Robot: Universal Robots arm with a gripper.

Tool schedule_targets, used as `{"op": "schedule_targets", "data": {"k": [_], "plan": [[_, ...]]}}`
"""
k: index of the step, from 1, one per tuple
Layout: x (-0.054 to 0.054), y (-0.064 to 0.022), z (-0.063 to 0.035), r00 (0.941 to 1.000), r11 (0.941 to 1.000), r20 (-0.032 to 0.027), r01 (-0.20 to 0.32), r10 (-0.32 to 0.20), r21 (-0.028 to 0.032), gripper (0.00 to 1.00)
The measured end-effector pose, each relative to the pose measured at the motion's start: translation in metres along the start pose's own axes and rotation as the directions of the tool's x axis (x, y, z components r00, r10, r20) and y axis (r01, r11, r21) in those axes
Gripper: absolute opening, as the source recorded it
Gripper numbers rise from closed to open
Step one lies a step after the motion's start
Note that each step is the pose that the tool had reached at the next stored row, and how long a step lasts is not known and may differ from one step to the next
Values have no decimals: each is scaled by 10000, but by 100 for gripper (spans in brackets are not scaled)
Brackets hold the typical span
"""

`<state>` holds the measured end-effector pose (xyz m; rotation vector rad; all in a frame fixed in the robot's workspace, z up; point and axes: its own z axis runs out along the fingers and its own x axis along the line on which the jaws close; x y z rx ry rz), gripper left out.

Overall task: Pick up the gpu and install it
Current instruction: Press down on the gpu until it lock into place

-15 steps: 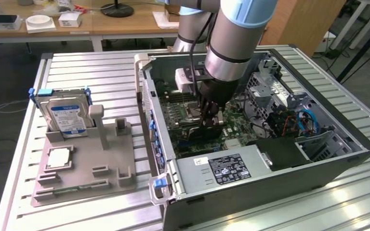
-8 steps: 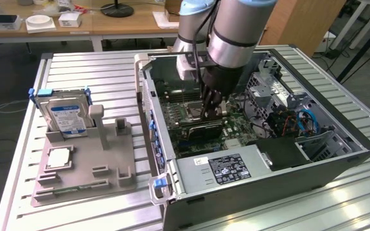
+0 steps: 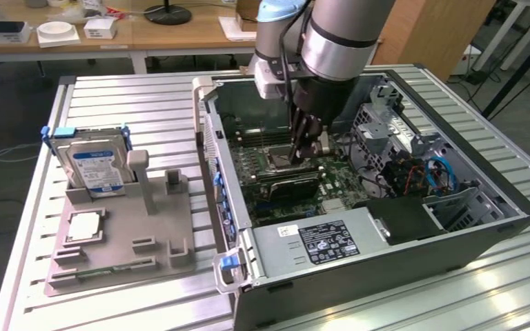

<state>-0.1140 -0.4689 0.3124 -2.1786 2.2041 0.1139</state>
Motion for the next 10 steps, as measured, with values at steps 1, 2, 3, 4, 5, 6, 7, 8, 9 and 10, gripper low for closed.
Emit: {"op": "schedule_targets", "data": {"k": [1, 2, 3, 4, 5, 6, 7, 8, 9, 10], "plan": [[0, 0, 0, 10000, 10000, 0, 0, 0, -1, 11], [0, 0, 0, 10000, 10000, 0, 1, -1, 0, 11], [0, 0, 0, 10000, 10000, 0, 0, 0, -1, 11], [0, 0, -1, 10000, 10000, -1, 0, 0, -1, 11], [0, 0, -1, 10000, 10000, -1, 0, 0, -1, 11], [0, 0, -1, 10000, 10000, -1, 0, 0, -1, 11], [0, 0, -1, 10000, 10000, -1, 0, 0, -1, 11], [0, 0, -1, 10000, 10000, -1, 0, 0, -1, 11], [0, 0, -1, 10000, 10000, -1, 0, 0, -1, 11], [0, 0, -1, 10000, 10000, -1, 0, 0, -1, 11]]}}
